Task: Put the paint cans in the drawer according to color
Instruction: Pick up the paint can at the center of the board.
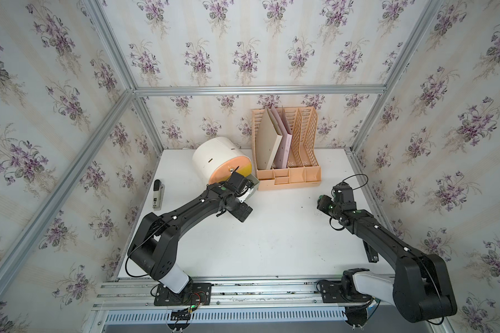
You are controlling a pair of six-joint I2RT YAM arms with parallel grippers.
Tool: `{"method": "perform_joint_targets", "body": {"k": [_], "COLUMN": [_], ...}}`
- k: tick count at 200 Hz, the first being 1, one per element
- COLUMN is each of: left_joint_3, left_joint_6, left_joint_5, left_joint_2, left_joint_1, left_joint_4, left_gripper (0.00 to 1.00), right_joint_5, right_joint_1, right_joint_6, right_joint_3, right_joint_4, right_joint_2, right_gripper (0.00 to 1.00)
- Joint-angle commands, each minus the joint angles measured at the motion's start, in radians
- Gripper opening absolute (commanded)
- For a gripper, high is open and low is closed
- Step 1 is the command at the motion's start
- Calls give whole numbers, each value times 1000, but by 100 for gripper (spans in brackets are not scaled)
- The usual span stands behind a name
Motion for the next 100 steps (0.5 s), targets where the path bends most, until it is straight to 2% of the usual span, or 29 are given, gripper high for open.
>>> {"method": "perform_joint_targets", "body": {"k": [1, 59, 100], "left_joint_3": [-11, -36, -15], "left_joint_6": [-31, -67, -96], "left_joint_5": [21, -18, 25], "left_joint_2": [-9, -51, -162], "left_joint_1": [-1, 0, -1], "left_joint_4": [-48, -62, -38], "left_gripper": [97, 99, 99], "right_joint_5": [18, 22, 87], "right_joint_1": [-9, -17, -17], "right_joint_6": [0, -11, -36], "right_joint_3": [26, 88, 115], "right_joint_4": [19, 20, -6], "right_joint_2": [27, 135, 173], "right_gripper": [54, 55, 55]}}
